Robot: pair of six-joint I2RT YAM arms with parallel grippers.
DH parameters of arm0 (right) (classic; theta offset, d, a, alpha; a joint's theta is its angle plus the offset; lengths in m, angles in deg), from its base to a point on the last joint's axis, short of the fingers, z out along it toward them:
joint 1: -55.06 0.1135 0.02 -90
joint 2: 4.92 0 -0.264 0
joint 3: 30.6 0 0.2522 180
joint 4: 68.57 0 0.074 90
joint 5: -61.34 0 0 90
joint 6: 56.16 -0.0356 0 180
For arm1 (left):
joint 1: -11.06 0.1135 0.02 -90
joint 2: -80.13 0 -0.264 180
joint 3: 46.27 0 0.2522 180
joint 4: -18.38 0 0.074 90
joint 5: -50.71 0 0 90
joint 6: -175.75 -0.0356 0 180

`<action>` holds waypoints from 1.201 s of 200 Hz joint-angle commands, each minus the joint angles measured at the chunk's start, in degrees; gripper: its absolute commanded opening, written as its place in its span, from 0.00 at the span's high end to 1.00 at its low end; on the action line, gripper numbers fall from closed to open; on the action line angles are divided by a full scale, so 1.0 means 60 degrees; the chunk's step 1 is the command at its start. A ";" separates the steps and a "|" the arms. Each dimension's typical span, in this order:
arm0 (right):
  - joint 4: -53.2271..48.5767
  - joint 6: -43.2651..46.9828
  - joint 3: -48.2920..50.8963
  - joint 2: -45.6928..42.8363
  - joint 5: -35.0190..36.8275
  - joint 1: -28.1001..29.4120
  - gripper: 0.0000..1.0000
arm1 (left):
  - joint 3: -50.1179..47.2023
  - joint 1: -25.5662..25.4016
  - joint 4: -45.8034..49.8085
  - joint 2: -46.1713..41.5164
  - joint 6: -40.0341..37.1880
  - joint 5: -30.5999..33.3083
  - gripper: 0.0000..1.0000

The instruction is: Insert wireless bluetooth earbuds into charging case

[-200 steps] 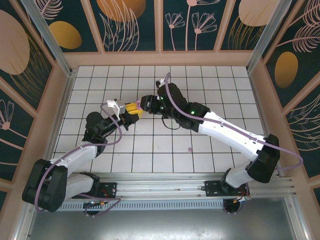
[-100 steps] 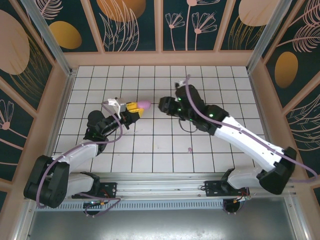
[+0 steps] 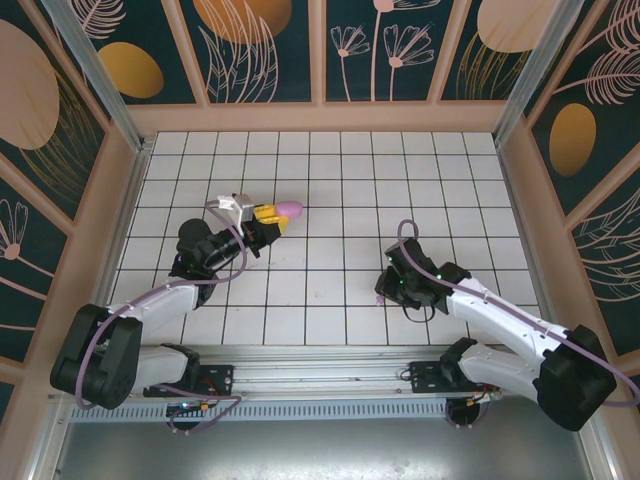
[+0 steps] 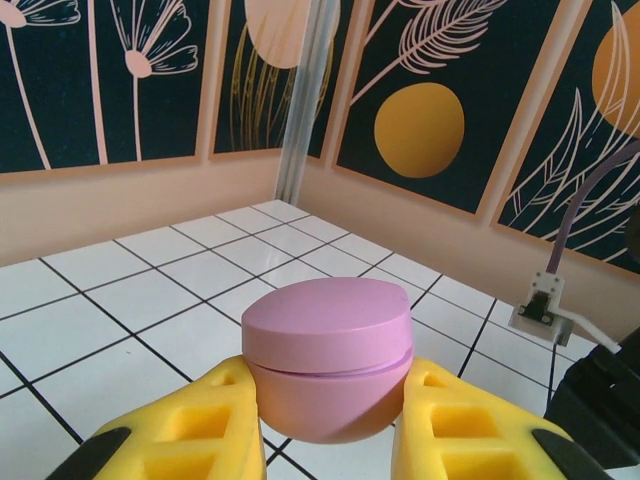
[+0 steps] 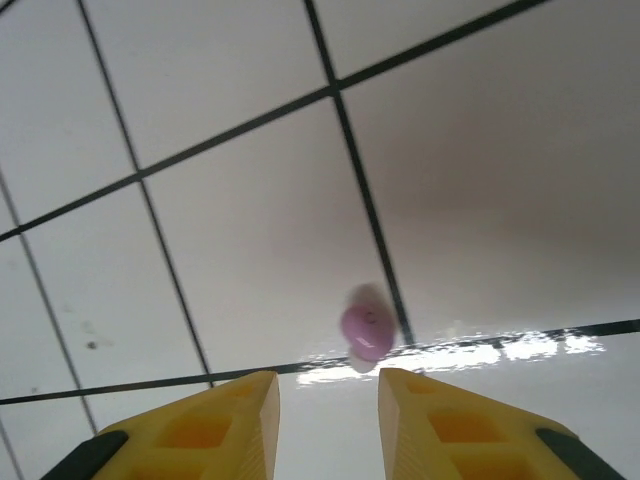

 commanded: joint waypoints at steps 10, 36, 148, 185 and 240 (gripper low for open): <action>0.0540 0.0678 0.0289 0.0203 -0.0304 -0.0392 0.69 | 0.0193 -0.0007 -0.0108 -0.0153 0.0068 -0.0253 1.00; 0.0884 0.1180 0.0496 0.0489 -0.0590 -0.0648 0.70 | 0.0127 0.0003 -0.0069 -0.0227 0.0043 -0.0246 1.00; 0.1618 0.1868 0.0715 0.1760 -0.1134 -0.0682 0.72 | 0.0127 -0.0005 0.0162 -0.0290 -0.0125 -0.0252 1.00; 0.1775 0.1889 0.0850 0.1996 -0.1220 -0.0657 0.72 | 0.0141 -0.0001 0.0147 -0.0271 -0.0102 -0.0240 1.00; 0.1983 0.1889 0.0811 0.2397 -0.1270 -0.0450 0.73 | 0.0178 0.0002 0.0252 -0.0345 -0.0126 -0.0237 1.00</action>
